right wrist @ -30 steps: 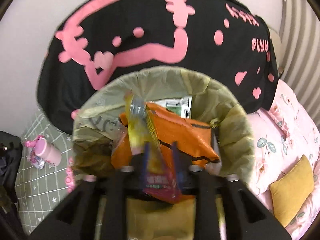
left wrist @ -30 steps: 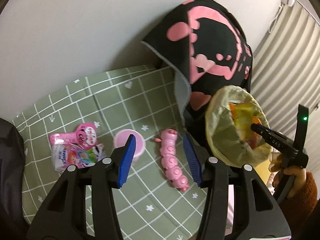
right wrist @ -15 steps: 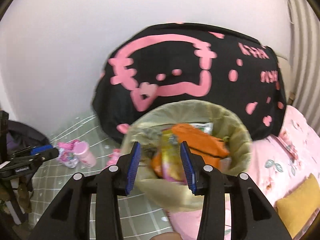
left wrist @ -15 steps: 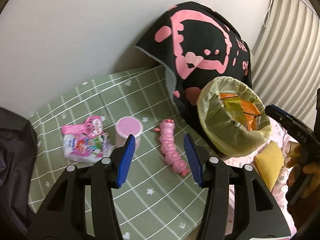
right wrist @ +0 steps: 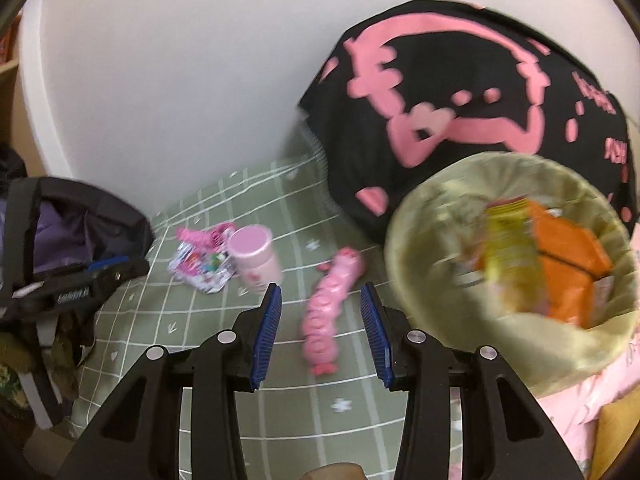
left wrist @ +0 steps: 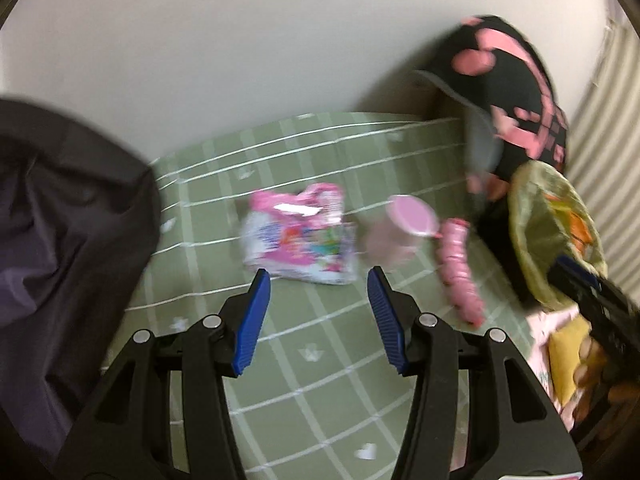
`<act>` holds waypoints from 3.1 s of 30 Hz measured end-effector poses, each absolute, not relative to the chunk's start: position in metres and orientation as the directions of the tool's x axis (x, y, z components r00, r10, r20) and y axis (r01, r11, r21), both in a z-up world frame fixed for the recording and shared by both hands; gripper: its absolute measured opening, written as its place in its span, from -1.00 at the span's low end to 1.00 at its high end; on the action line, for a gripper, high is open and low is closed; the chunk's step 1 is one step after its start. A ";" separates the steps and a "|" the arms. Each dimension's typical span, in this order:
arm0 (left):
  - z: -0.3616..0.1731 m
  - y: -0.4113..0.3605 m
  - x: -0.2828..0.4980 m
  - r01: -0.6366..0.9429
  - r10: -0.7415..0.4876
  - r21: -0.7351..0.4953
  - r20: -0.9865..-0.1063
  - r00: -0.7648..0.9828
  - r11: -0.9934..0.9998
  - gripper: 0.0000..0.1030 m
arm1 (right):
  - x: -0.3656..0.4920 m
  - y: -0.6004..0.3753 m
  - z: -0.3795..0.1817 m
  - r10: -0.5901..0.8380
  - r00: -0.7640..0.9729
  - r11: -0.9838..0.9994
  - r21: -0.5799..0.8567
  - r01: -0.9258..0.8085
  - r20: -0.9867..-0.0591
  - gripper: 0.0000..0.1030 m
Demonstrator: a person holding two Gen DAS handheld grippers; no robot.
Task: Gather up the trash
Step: 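Move both open tools back over the table toward the remaining wrappers, then grasp the pink lollipop wrapper with the left tool while the right tool grasps the Kleenex pack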
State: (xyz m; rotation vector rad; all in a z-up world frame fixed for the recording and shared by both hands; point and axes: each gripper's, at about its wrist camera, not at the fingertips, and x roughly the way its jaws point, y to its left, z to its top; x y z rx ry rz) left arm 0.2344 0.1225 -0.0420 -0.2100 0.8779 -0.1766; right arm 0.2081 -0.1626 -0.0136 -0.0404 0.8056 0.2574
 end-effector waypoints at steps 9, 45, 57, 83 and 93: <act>-0.057 0.170 0.265 -0.036 -0.202 -0.276 -0.779 0.594 0.961 -0.06 | 0.223 -0.130 -0.052 0.239 0.594 0.958 0.086 -0.274 -0.768 -0.24; -0.066 0.166 0.408 0.214 -0.336 -0.263 -0.799 0.498 0.941 -0.07 | 0.303 -0.028 -0.123 0.283 0.467 0.948 0.172 -0.266 -0.838 -0.24; -0.077 0.195 0.378 0.113 -0.335 -0.324 -0.798 0.501 0.939 -0.07 | 0.294 -0.044 -0.109 0.276 0.426 0.904 0.082 -0.420 -0.862 -0.88; -0.095 0.109 0.350 0.257 -0.331 -0.248 -0.871 0.363 0.934 -0.80 | 0.225 -0.182 -0.065 0.195 0.527 0.975 0.104 -0.197 -0.827 -0.88; -0.040 0.145 0.333 0.176 -0.366 -0.321 -0.803 0.470 0.930 -0.83 | 0.235 -0.168 -0.039 0.205 0.577 0.958 0.040 -0.284 -0.790 -0.88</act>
